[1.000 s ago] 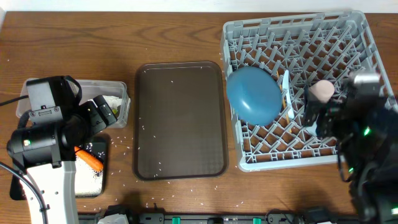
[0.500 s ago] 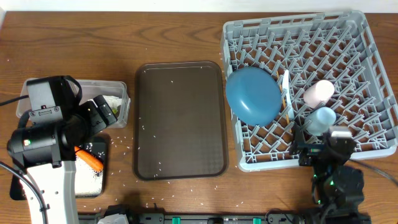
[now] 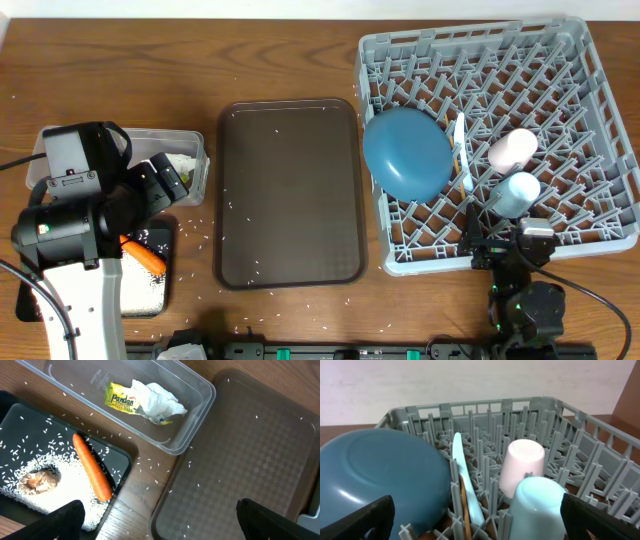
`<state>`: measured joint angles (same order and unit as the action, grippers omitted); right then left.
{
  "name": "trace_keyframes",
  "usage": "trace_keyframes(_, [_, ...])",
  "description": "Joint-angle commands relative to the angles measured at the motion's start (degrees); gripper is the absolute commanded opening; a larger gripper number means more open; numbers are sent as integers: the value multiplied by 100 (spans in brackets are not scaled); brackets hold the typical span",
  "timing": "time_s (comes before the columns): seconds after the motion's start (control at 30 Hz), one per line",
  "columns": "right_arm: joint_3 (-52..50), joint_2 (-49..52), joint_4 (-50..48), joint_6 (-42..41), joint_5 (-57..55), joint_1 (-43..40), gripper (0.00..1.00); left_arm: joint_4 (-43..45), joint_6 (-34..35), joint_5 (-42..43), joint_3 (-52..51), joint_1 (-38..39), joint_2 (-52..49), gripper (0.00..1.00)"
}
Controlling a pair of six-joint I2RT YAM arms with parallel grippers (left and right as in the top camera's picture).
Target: Sort waste into correct bins and load items into the dishwasher rack
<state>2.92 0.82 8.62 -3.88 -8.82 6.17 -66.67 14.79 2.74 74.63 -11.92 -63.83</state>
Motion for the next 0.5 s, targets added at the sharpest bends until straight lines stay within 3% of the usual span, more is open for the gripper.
trace_keyframes(0.0, [-136,-52,-269,-76,-20,-22,99,-15,-9,-68,61,-28,-15,98])
trace_keyframes(0.17, [-262,-52,-960,-205,212,-20,99,-15,-9,-68,61,-28,-15,98])
trace_keyframes(0.47, [-260,-33,-501,-205,221,-20,99,-17,-9,-68,61,-28,-15,98])
